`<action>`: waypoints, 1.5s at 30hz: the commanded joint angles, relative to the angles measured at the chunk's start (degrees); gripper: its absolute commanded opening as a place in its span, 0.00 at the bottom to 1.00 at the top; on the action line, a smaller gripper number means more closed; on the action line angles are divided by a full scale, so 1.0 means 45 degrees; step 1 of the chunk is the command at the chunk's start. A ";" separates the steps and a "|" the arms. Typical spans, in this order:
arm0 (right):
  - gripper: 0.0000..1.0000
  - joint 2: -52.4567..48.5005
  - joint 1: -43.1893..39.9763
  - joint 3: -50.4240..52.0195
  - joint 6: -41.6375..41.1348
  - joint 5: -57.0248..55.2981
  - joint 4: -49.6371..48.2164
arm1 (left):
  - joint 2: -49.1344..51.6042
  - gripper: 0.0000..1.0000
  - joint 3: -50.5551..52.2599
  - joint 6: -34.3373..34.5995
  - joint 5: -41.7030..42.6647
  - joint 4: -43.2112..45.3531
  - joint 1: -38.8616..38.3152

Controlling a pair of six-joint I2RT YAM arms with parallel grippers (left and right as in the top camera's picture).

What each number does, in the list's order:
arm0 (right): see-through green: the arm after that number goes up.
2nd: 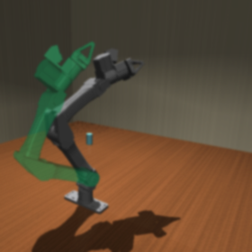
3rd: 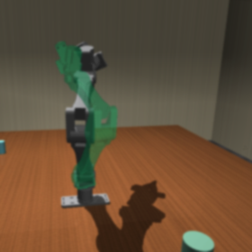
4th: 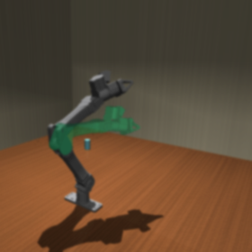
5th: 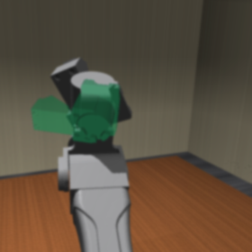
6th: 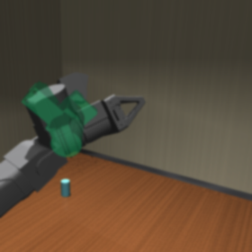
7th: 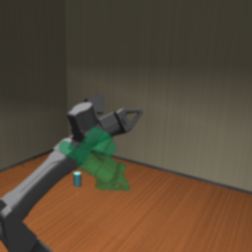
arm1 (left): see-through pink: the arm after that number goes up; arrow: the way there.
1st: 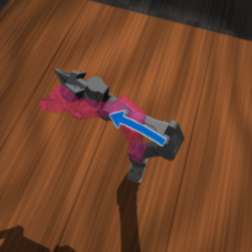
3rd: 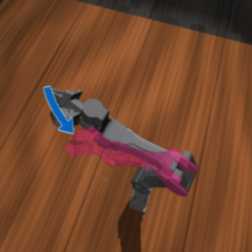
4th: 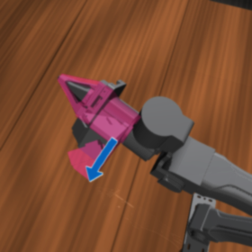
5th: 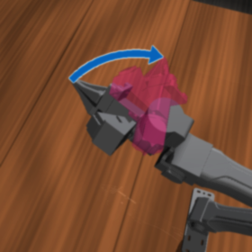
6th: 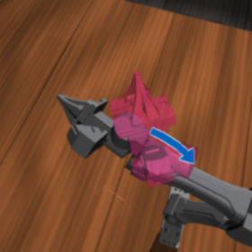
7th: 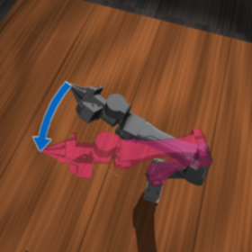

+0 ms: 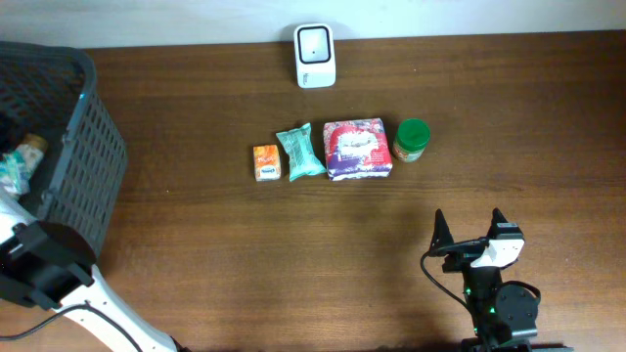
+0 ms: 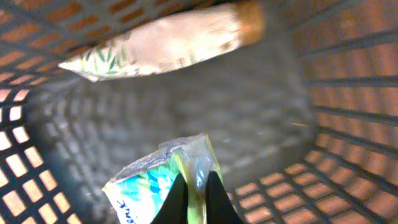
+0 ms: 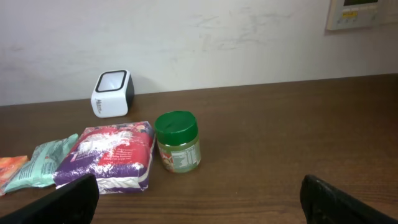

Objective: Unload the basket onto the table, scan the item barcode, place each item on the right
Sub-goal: 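Grasp the small teal tissue pack in the basket and place it on table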

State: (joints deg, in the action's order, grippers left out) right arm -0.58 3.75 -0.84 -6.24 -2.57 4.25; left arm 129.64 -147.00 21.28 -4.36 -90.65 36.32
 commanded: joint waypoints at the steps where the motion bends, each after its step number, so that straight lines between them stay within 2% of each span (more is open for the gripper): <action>1: 0.99 0.0083 0.0058 0.0117 -0.0039 -0.0155 0.0039 | -0.1345 0.00 -0.0918 0.0165 0.1647 0.0087 -0.0121; 3: 0.99 0.0083 0.0058 0.0117 -0.0039 -0.0155 0.0039 | -0.2200 0.00 -0.1039 0.0107 0.1894 0.0573 -0.0194; 6: 0.99 0.0083 0.0058 0.0117 -0.0034 -0.0155 0.0039 | -0.4328 0.00 -0.1039 -0.0073 0.3934 0.1787 -0.0821; 8: 0.99 0.0083 0.0058 0.0117 -0.0039 -0.0155 0.0039 | -0.5411 0.00 -0.1039 -0.0495 0.4226 0.2050 -0.2069; 10: 0.99 0.0083 0.0058 0.0117 -0.0039 -0.0155 0.0039 | -0.5722 0.00 -0.1035 -0.1972 0.4216 0.2001 -0.4085; 12: 0.99 0.0083 0.0058 0.0117 -0.0039 -0.0155 0.0039 | -0.5523 0.00 -0.0869 -0.2953 0.3842 0.1690 -0.5984; 14: 0.99 0.0083 0.0058 0.0117 -0.0039 -0.0155 0.0039 | -0.5231 0.00 -0.0160 -0.2943 0.1598 0.1423 -0.7597; 17: 0.99 0.0083 0.0058 0.0117 -0.0039 -0.0155 0.0039 | -0.4376 0.00 0.2089 -0.2953 0.1428 0.1477 -0.9039; 19: 0.99 0.0083 0.0058 0.0117 -0.0039 -0.0155 0.0039 | -0.3541 0.00 0.3706 -0.2948 0.1433 0.1875 -0.9666; 22: 0.99 0.0083 0.0058 0.0117 -0.0034 -0.0155 0.0039 | -0.2516 0.00 0.4833 -0.2943 0.1428 0.2584 -1.0316; 25: 0.99 0.0083 0.0058 0.0117 -0.0039 -0.0155 0.0039 | -0.1010 0.01 0.4998 -0.2744 0.1423 0.3711 -1.0812; 28: 0.99 0.0083 0.0058 0.0117 -0.0034 -0.0155 0.0039 | 0.0272 0.04 0.4998 -0.1360 0.1428 0.4250 -1.0822; 30: 0.99 0.0083 0.0058 0.0117 -0.0039 -0.0155 0.0039 | 0.0874 0.04 0.4998 -0.1370 0.1423 0.5357 -1.0822; 31: 0.99 0.0083 0.0058 0.0117 -0.0039 -0.0155 0.0039 | 0.1151 0.07 0.5008 -0.1413 0.1428 0.5935 -1.0822; 32: 0.99 0.0083 0.0058 0.0117 -0.0039 -0.0155 0.0039 | 0.1205 0.18 0.5008 -0.1525 0.1433 0.6237 -1.0826; 33: 0.99 0.0083 0.0058 0.0117 -0.0039 -0.0155 0.0039 | 0.1200 0.35 0.5008 -0.1831 0.1438 0.6285 -1.0909; 34: 0.99 0.0083 0.0058 0.0117 -0.0039 -0.0155 0.0039 | 0.1200 0.75 0.5003 -0.2550 0.1433 0.6261 -1.0987; 35: 0.99 0.0083 0.0058 0.0117 -0.0034 -0.0155 0.0039 | 0.1161 0.82 0.4954 -0.2914 0.1433 0.6188 -1.0987; 36: 0.99 0.0083 0.0058 0.0117 -0.0034 -0.0155 0.0039 | 0.1078 0.97 0.4663 -0.2909 0.1433 0.5945 -1.0948; 37: 0.99 0.0083 0.0058 0.0117 -0.0039 -0.0155 0.0039 | 0.0879 1.00 0.3895 -0.2905 0.1433 0.5484 -1.0856; 42: 0.99 0.0083 0.0058 0.0117 -0.0039 -0.0155 0.0039 | -0.0962 0.99 -0.1015 -0.2895 0.1443 0.3735 -0.9481; 45: 0.99 0.0083 0.0058 0.0117 -0.0039 -0.0155 0.0039 | -0.2875 0.99 -0.2443 -0.2890 0.1433 0.3764 -0.8097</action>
State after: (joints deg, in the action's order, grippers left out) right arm -0.58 3.75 -0.84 -6.20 -2.57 4.25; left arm 123.70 -154.50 8.97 2.44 -73.97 -3.77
